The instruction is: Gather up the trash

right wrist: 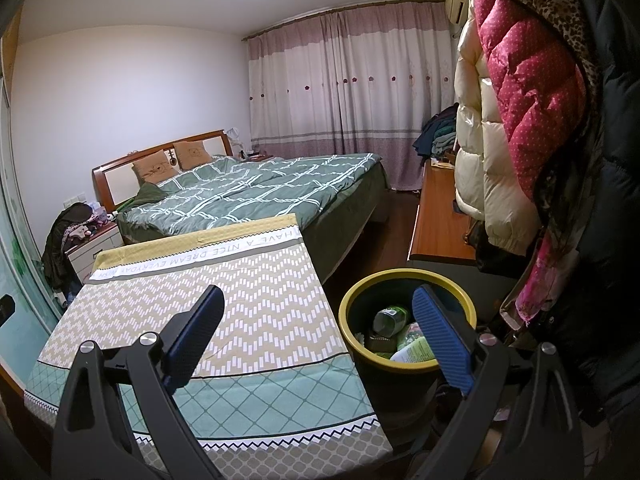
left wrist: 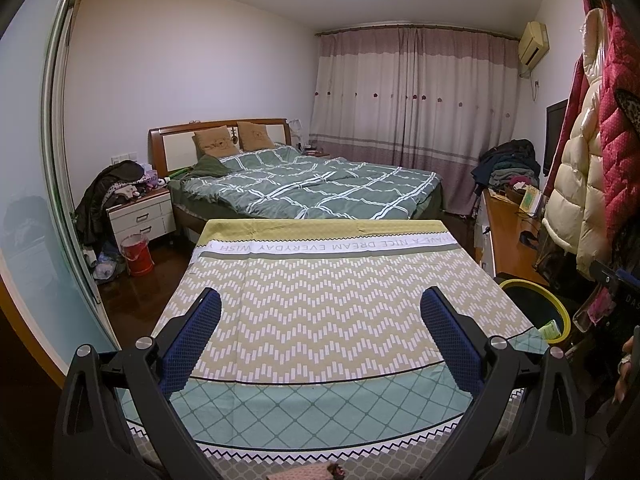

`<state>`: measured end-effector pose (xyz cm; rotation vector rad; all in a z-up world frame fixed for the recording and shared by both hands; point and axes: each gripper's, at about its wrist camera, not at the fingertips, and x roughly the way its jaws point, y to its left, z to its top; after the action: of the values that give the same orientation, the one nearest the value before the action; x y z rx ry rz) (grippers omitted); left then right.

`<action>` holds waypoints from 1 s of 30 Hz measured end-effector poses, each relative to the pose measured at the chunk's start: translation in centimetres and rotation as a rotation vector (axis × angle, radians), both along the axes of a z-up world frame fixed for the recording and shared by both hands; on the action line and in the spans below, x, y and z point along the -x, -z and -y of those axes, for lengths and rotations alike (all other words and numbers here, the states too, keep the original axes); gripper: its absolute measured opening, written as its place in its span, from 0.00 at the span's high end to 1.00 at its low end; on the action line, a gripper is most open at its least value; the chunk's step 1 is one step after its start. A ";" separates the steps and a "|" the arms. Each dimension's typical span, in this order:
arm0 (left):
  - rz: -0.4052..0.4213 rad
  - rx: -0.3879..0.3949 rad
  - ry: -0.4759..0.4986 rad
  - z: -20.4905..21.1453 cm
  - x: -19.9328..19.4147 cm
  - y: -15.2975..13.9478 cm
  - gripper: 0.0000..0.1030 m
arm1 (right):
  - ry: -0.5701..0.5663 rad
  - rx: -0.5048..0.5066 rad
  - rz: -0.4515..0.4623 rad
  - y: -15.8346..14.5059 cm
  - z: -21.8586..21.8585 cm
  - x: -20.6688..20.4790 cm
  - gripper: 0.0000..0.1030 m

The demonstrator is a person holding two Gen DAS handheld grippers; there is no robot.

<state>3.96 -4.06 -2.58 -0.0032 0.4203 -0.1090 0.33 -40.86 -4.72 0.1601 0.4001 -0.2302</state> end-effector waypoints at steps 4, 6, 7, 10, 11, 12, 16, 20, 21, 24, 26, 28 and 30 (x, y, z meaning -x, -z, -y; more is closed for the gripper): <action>-0.001 0.002 0.001 0.0 0.0 0.0 0.05 | 0.000 0.000 -0.001 0.1 -0.1 0.0 0.12; 0.000 0.001 0.000 0.0 0.0 0.0 0.05 | 0.000 0.000 -0.001 0.1 -0.1 -0.1 0.12; 0.000 0.002 0.000 0.0 0.0 0.0 0.05 | 0.000 -0.001 -0.001 0.1 -0.1 -0.1 0.12; -0.001 0.000 0.001 0.0 0.0 0.0 0.05 | 0.001 0.000 -0.002 0.2 -0.2 0.0 0.12; 0.000 0.001 0.000 0.0 0.0 -0.1 0.05 | 0.001 0.000 -0.001 0.1 -0.1 -0.1 0.12; -0.001 0.001 0.000 0.0 0.0 -0.1 0.05 | 0.001 -0.001 -0.002 0.1 -0.1 -0.1 0.12; 0.000 0.002 0.000 -0.1 0.0 -0.1 0.05 | 0.000 0.000 -0.002 0.1 -0.2 -0.1 0.12; 0.001 0.009 -0.007 -0.3 0.0 0.2 0.05 | 0.000 -0.001 -0.003 0.3 -0.2 -0.1 0.12; 0.001 0.008 -0.007 -0.3 -0.1 0.2 0.05 | 0.001 -0.001 -0.003 0.3 -0.2 -0.1 0.12; -0.004 0.010 -0.009 -0.5 -0.2 0.4 0.05 | 0.001 -0.002 -0.004 0.3 -0.2 -0.1 0.12; -0.011 0.011 -0.007 -0.5 -0.2 0.5 0.05 | 0.001 -0.002 -0.003 0.3 -0.2 -0.1 0.12; -0.015 0.010 -0.005 -0.5 -0.3 0.5 0.05 | 0.000 -0.001 -0.004 0.3 -0.2 -0.2 0.12; -0.018 0.005 -0.006 -0.4 -0.4 0.4 0.05 | 0.000 -0.001 -0.004 0.3 -0.2 -0.2 0.12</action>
<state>4.38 -3.66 -3.03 -0.0107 0.4381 -0.1039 0.48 -40.68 -4.98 0.1608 0.4040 -0.2302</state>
